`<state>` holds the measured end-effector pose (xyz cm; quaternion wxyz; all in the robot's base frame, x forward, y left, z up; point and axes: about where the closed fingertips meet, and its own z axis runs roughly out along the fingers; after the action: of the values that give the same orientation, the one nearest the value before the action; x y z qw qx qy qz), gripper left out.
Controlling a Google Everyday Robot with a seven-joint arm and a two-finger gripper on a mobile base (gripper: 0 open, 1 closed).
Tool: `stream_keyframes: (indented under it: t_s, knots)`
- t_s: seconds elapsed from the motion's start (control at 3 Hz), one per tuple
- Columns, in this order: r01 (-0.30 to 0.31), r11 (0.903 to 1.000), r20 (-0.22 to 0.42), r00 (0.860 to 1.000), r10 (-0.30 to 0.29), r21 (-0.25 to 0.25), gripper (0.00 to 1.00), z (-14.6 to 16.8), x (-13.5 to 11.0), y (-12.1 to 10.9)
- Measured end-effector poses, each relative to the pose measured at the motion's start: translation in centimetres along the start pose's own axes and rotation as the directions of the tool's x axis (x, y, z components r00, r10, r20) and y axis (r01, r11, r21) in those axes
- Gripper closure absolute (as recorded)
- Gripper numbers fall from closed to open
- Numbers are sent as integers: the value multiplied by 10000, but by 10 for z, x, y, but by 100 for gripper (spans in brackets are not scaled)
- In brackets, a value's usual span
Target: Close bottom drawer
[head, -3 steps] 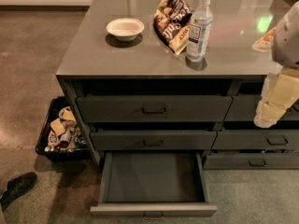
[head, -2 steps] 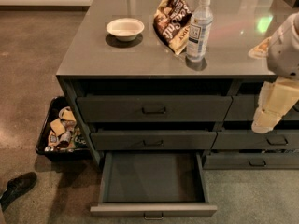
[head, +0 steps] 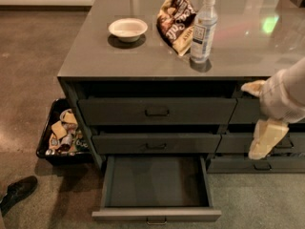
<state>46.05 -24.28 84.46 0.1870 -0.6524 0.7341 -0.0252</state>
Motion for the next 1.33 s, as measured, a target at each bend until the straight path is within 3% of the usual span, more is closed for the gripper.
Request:
stream_keyframes:
  t_s: [0.67,1.0,1.33]
  knots:
    - [143,9997,1071,9942,-120,-205,0,148,76,7]
    - [11,9980,1461,9892,80,-626,0,215,113,17]
    - [-85,9895,1817,9827,349,-1442,0,272,134,45]
